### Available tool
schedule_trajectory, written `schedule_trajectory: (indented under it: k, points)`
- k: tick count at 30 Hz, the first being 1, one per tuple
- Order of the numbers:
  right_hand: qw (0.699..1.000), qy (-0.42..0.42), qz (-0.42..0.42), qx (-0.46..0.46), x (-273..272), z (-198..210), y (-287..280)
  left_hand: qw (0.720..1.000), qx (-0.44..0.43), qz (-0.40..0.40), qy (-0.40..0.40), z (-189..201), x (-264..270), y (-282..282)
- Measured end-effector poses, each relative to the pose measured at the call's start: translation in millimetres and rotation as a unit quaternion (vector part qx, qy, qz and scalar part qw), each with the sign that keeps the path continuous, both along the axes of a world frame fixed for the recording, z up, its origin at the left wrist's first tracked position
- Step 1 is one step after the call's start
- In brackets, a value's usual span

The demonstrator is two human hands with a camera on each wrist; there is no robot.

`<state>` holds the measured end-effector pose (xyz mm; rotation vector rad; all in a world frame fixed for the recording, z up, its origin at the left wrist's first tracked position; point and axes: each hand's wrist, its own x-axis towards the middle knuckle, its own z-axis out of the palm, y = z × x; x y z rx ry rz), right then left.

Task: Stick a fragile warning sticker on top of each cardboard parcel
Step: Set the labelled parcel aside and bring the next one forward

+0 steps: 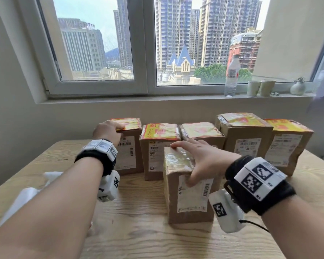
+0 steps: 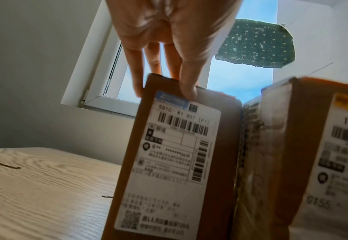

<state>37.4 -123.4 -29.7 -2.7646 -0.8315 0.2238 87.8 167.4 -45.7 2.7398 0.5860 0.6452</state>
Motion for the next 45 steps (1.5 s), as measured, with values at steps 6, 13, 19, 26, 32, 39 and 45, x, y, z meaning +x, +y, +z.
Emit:
schedule_trajectory:
  k: [6,13,19,26,32,39,45]
  points:
    - [1.000,-0.003,0.002,-0.003,-3,2,0,0.993,0.046,-0.039,0.103,12,11,-3]
    - [1.000,-0.006,0.003,0.002,-2,1,-1,0.976,0.050,-0.001,0.214,26,31,1]
    - [1.000,0.008,0.003,0.006,0,2,-2,0.968,0.049,-0.054,0.238,32,29,10]
    - [1.000,0.013,0.004,0.006,-1,2,0,0.964,-0.006,-0.111,0.243,43,0,6]
    - [1.000,0.025,-0.001,0.002,-5,6,-1,0.961,-0.024,-0.115,0.251,43,-13,7]
    - [0.998,0.066,0.001,-0.002,-7,17,-2,0.970,-0.005,-0.113,0.217,41,-34,3]
    - [0.981,-0.039,0.062,0.177,-35,43,30,0.988,-0.072,-0.058,0.122,49,-74,28]
